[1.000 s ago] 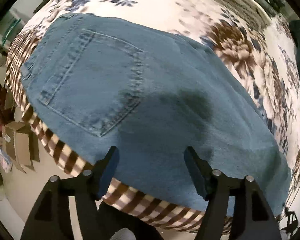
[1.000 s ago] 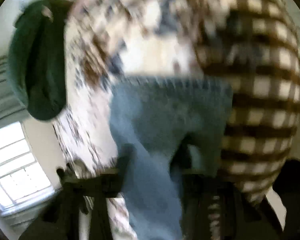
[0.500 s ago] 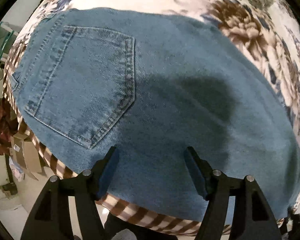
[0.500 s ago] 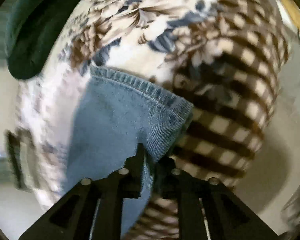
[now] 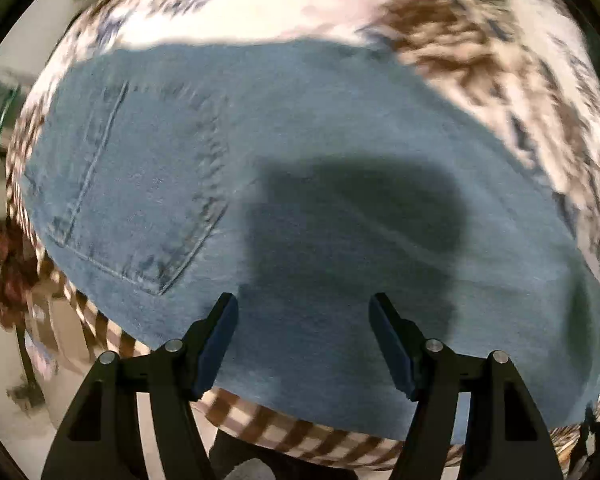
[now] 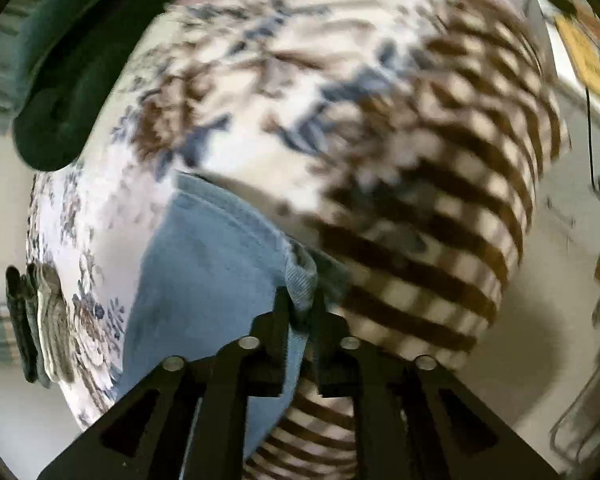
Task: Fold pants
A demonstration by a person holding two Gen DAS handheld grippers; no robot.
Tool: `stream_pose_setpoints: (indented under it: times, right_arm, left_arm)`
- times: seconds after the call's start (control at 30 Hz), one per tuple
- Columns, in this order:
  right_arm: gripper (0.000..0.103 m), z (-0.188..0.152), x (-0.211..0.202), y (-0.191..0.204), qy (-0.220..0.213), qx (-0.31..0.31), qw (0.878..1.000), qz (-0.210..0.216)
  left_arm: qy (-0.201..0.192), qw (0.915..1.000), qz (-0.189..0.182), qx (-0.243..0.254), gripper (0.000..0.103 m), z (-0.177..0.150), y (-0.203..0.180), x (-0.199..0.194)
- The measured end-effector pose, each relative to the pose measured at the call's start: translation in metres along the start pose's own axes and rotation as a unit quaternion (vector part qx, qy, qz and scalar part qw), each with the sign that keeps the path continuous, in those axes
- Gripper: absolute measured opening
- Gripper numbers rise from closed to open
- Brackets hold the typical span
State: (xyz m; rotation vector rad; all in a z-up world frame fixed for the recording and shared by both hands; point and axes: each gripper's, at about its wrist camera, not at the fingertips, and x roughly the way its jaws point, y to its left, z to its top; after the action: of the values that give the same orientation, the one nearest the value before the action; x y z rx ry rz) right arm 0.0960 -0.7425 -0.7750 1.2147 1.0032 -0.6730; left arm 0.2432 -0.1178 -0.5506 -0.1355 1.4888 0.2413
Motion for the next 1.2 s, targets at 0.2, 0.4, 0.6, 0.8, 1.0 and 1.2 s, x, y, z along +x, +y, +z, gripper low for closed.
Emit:
stream_pose_setpoints:
  times: [0.2,0.4,0.6,0.8,1.0,1.2]
  right_arm:
    - [0.048,-0.014,0.005,-0.033,0.024,0.079,0.993,0.082]
    - [0.047,-0.021,0.044,-0.033,0.026,0.076,0.972,0.222]
    - [0.047,-0.019,0.073,-0.027,0.024,0.069,0.962,0.264]
    - [0.026,-0.012,0.088,-0.017,0.030,0.091,0.944,0.316]
    - [0.007,-0.008,0.067,0.002,0.009,0.062,0.960,0.274]
    - [0.006,-0.022,0.002,0.063,-0.016,-0.039,0.960,0.277]
  left_arm:
    - [-0.020,0.9964,-0.023,0.080,0.066,-0.022,-0.054,0.013]
    - [-0.003,0.9967,-0.060,0.054,0.079,-0.029,-0.052,0.046]
    - [0.015,0.9916,-0.072,0.106,0.103,-0.033,-0.061,0.066]
    - [0.020,0.9941,-0.047,0.095,0.103,-0.033,-0.078,0.077]
    - [0.011,0.9952,-0.032,0.091,0.103,-0.009,-0.076,0.070]
    - [-0.050,0.9926,-0.015,0.110,0.103,-0.015,-0.079,0.025]
